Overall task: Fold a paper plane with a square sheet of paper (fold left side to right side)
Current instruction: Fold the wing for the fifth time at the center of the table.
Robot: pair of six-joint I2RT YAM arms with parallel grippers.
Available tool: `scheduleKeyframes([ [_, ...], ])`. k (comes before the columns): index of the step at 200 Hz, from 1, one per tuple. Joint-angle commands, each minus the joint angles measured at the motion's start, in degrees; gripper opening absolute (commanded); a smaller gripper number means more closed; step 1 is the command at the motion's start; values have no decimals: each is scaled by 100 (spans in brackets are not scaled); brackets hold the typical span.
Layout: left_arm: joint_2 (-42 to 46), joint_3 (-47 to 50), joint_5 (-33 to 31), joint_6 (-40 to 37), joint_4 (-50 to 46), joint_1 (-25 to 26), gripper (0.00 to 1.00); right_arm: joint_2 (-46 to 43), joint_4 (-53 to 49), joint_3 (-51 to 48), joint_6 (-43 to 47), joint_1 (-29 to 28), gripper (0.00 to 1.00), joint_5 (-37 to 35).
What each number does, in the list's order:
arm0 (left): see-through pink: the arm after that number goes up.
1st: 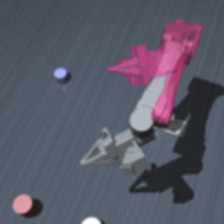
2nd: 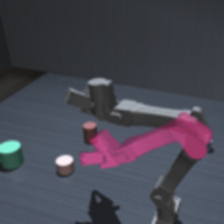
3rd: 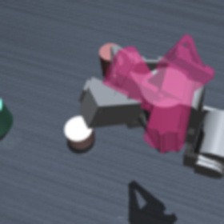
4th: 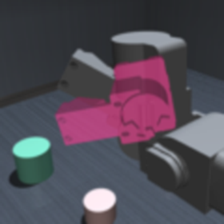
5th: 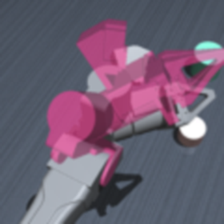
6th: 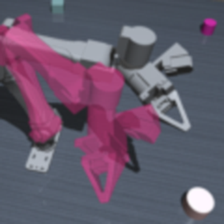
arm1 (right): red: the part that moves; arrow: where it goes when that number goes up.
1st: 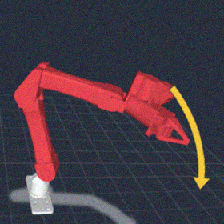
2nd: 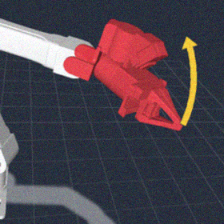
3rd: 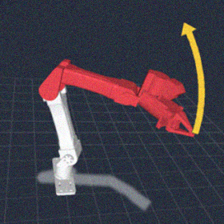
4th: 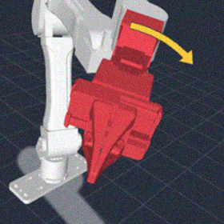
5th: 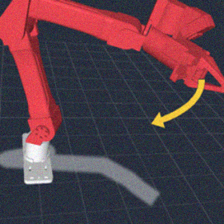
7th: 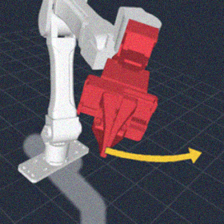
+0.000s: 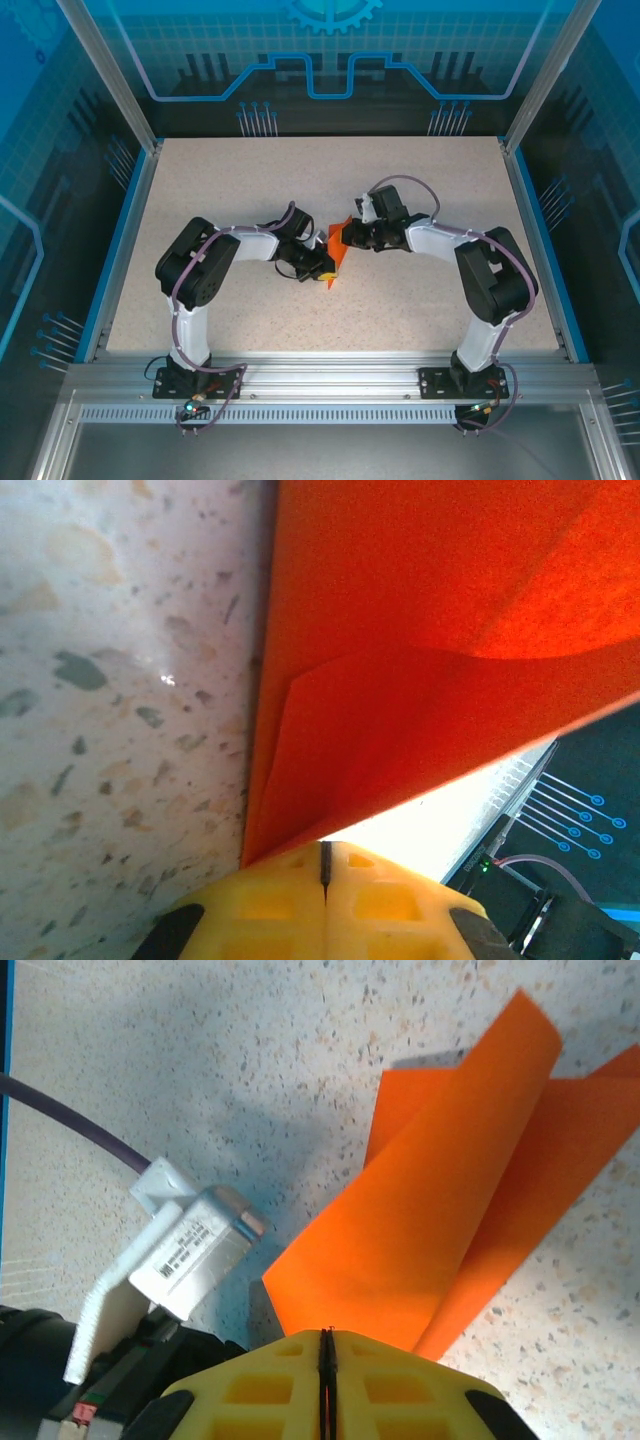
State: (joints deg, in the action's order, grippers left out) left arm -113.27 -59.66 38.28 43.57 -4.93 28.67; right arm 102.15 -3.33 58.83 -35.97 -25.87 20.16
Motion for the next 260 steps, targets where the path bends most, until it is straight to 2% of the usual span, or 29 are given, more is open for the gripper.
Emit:
scheduleKeyframes([
  [1,-283,33,-269,54,-513,15,0,30,29,-97,107,-179,10,181],
  [60,-284,29,-271,43,-520,17,0,476,-31,177,145,-390,10,177],
  [116,-274,51,-276,55,-529,21,0,784,-404,373,312,-401,9,-156],
  [181,-292,62,-269,73,-529,20,0,999,-818,551,497,-265,9,-491],
  [260,-317,60,-269,82,-537,16,0,1089,-745,542,511,24,9,-406],
])
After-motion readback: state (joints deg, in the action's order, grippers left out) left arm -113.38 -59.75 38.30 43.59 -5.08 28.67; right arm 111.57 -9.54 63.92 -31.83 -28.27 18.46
